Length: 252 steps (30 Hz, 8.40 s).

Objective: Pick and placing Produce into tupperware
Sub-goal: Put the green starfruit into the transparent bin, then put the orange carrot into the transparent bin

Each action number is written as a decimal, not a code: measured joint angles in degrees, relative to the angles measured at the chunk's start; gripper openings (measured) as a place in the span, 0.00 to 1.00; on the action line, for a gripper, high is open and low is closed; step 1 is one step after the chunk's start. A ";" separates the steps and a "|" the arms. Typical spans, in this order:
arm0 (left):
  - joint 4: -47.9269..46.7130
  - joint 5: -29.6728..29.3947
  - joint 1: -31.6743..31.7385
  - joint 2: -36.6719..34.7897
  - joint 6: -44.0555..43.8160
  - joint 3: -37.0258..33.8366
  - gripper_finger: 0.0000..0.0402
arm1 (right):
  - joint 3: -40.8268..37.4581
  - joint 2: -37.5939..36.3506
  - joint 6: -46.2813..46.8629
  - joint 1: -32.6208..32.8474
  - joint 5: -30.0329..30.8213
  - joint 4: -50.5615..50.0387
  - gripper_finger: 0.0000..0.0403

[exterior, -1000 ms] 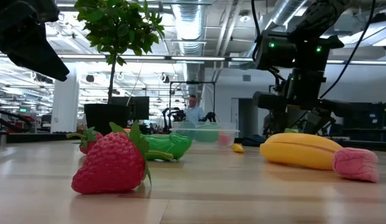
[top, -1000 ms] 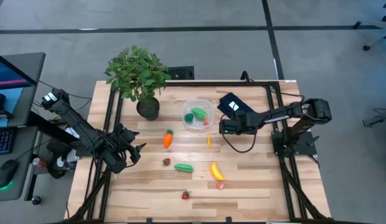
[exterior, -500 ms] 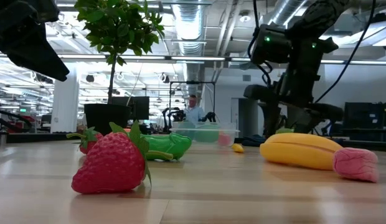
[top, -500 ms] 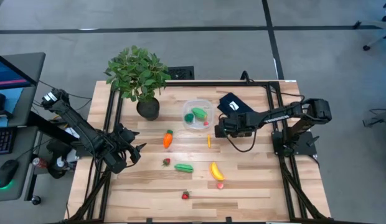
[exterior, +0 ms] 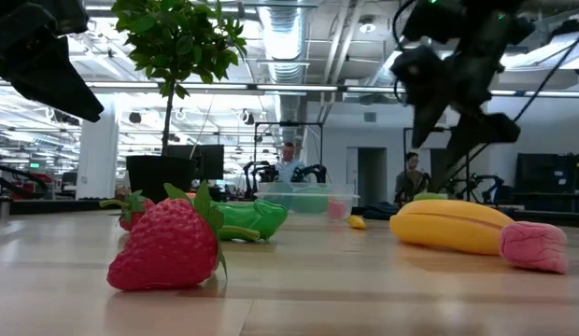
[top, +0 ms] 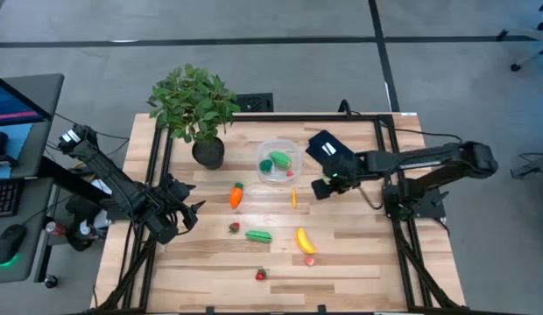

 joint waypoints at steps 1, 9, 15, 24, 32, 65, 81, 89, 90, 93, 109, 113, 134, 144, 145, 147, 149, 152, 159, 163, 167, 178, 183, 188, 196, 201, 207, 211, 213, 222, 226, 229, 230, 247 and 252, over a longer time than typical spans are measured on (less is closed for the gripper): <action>-0.02 -0.42 0.00 0.00 -0.02 0.00 0.73 | 0.00 -1.38 -3.30 -0.47 0.00 -0.47 0.62; -0.02 -2.34 0.15 0.02 -2.99 0.00 0.73 | 0.02 -5.14 -41.16 -5.00 -2.59 -0.79 0.62; 0.45 -1.95 0.15 0.02 -9.01 0.00 0.73 | 0.00 -2.75 -61.23 -6.92 -1.13 -9.84 0.62; 3.50 -3.52 0.17 0.02 -17.63 0.00 0.73 | 0.00 -2.72 -77.71 -10.84 6.44 -12.48 0.62; 3.89 -6.49 0.17 0.02 -22.05 0.00 0.73 | 0.00 -2.41 -91.54 -12.96 6.91 -8.46 0.62; 3.75 -9.57 0.17 0.02 -23.61 0.00 0.73 | -0.02 13.51 -96.09 -12.91 6.91 0.57 0.62; 3.76 -9.53 0.17 0.02 -23.58 0.00 0.73 | 0.16 13.25 -93.05 -13.26 7.06 -0.73 0.41; 3.76 -9.44 0.17 0.02 -23.56 0.00 0.73 | 0.17 13.27 -90.60 -13.08 7.11 -0.75 0.38; 3.76 -9.44 0.17 0.02 -23.56 0.00 0.73 | 0.16 13.27 -89.97 -13.08 7.10 -0.74 0.40; 3.76 -9.44 0.17 0.02 -23.54 0.00 0.73 | 0.11 13.29 -88.09 -13.10 7.08 -0.71 0.44; 3.65 -9.46 0.15 0.01 -23.34 0.00 0.73 | -0.03 13.23 -84.54 -13.10 6.83 -0.65 0.44; 3.61 -9.45 0.16 0.01 -23.32 0.00 0.73 | -0.11 13.29 -84.00 -13.08 6.52 -0.79 0.51; 3.61 -9.46 0.15 0.02 -22.69 0.00 0.73 | -0.04 13.24 -83.66 -13.08 6.78 -0.58 0.42; 3.61 -9.46 0.16 0.02 -22.70 0.00 0.73 | 0.02 13.22 -82.42 -13.08 6.88 -0.97 0.40; 3.61 -9.46 0.17 0.02 -22.69 0.00 0.73 | 0.02 13.22 -82.11 -13.08 6.88 -0.99 0.41; 3.61 -9.46 0.15 0.00 -22.69 0.00 0.73 | 0.02 13.22 -81.75 -13.08 6.88 -1.01 0.42; 3.61 -9.46 0.17 0.01 -22.71 0.00 0.73 | 0.06 13.22 -81.65 -13.08 6.87 -1.18 0.42; 3.61 -9.46 0.17 0.02 -22.71 0.00 0.73 | 1.10 13.22 -81.38 -13.08 6.84 -2.69 0.41; 3.61 -9.46 0.17 0.02 -22.71 0.00 0.73 | 5.28 13.22 -81.39 -13.08 6.80 -3.79 0.38; 3.63 -9.46 0.16 0.02 -22.71 0.00 0.73 | 8.99 13.22 -81.36 -13.08 6.73 -4.93 0.41; 3.63 -9.46 0.15 0.02 -22.71 -0.02 0.73 | 13.90 13.22 -81.33 -13.08 6.69 -5.52 0.42; 3.77 -9.48 0.15 0.02 -22.01 -0.02 0.73 | 27.38 13.22 -81.32 -13.08 6.67 -2.96 0.39; 3.83 -9.50 0.15 0.00 -21.08 -0.02 0.73 | 29.39 13.22 -81.23 -13.04 6.69 0.88 0.42; 3.82 -9.53 0.15 0.01 -20.42 -0.02 0.73 | 29.42 13.34 -78.82 -12.82 6.67 5.41 0.41; 3.78 -9.94 0.15 0.00 -18.94 -0.02 0.73 | 29.40 13.44 -76.83 -12.86 6.69 10.16 0.39; 3.76 -10.94 0.15 0.02 -18.86 -0.02 0.73 | 29.40 13.44 -74.95 -13.48 6.86 11.18 0.42; 3.77 -11.14 0.15 0.02 -18.14 -0.02 0.73 | 28.65 13.44 -73.07 -14.17 6.91 11.82 0.42; 3.77 -11.18 0.15 0.02 -18.00 -0.02 0.73 | 26.25 13.44 -71.67 -14.39 6.90 14.56 0.39; 3.76 -11.19 0.15 0.01 -17.99 -0.02 0.73 | 24.68 13.44 -70.72 -14.41 6.91 16.52 0.38; 3.78 -11.14 0.15 0.01 -17.77 -0.02 0.73 | 20.65 13.44 -67.93 -14.39 6.88 18.95 0.34; 3.78 -11.14 0.15 0.01 -17.77 -0.02 0.73 | 20.65 13.44 -67.79 -14.25 6.88 18.85 0.34; 3.78 -11.14 0.15 0.02 -17.78 -0.02 0.73 | 20.65 13.44 -66.88 -13.92 6.86 18.75 0.34; 3.78 -11.14 0.15 0.02 -17.77 -0.02 0.73 | 20.65 13.44 -66.44 -13.93 6.84 18.75 0.34; 5.31 -9.33 0.17 0.00 -15.44 -0.02 0.73 | 20.65 13.45 -58.62 -10.25 6.70 11.18 0.33; 11.85 -6.78 0.15 0.02 -6.36 -0.02 0.73 | 20.65 13.44 -54.00 -6.40 6.69 4.79 0.33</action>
